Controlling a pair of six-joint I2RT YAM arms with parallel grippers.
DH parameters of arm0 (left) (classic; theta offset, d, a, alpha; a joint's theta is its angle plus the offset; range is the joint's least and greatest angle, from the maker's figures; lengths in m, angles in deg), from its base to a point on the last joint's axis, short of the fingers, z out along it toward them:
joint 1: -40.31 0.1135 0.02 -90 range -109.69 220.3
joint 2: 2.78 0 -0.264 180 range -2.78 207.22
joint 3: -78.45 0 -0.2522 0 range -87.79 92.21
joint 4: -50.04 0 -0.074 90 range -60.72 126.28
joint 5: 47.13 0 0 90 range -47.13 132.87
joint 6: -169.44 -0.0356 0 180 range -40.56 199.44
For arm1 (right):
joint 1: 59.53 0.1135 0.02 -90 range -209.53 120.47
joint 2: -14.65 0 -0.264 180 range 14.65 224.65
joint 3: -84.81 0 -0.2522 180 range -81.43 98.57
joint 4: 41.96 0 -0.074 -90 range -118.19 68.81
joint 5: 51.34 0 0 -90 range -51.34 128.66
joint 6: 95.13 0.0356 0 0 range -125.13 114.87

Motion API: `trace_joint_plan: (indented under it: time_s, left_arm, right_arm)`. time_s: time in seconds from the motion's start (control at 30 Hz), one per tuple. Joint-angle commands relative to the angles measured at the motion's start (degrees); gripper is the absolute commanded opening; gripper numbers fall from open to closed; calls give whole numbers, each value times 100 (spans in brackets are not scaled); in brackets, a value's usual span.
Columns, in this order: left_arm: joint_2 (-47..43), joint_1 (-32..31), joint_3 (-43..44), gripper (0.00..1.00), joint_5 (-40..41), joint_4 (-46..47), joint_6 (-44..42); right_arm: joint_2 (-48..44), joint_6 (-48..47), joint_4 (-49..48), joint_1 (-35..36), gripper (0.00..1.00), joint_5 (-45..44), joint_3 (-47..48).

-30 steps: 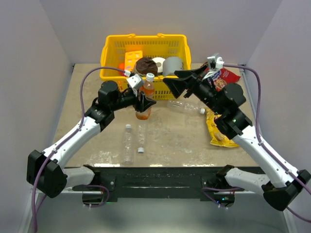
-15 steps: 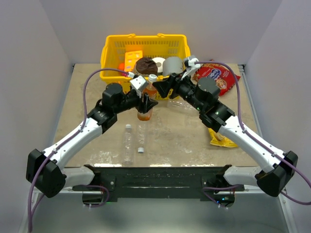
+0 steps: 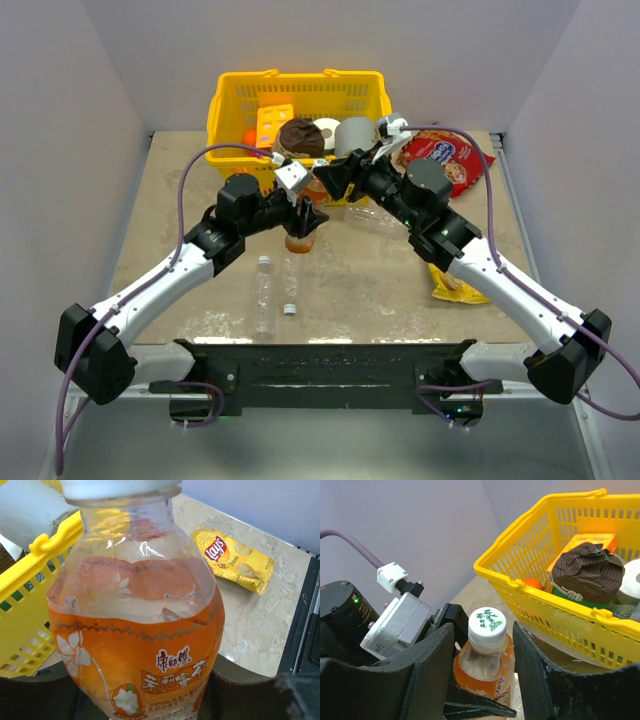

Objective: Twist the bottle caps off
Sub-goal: Unscrew the bottle cap from the plastic bottle.

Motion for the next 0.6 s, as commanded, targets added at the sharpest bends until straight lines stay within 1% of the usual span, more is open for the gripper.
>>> trace_joint_plan:
  time_s: [0.0,0.13,0.27,0.43,0.53,0.57]
  left_arm:
    - [15,-65,108,0,48,123,-140]
    - [24,-74,108,0,66,114,-158]
    - [24,-83,117,0,84,105,-167]
    - [50,-92,117,0,84,88,-184]
    - [59,-127,126,0,101,62,-211]
    - [59,-136,126,0,101,53,-211]
  right_arm:
    - [69,-15,-310,36,52,126,243]
    - [105,-15,-301,36,50,179,269]
    - [96,-6,-319,36,41,170,251]
    - [105,-15,-319,36,34,187,251]
    - [113,-59,-249,27,27,336,313]
    - [122,-68,-240,36,22,389,313]
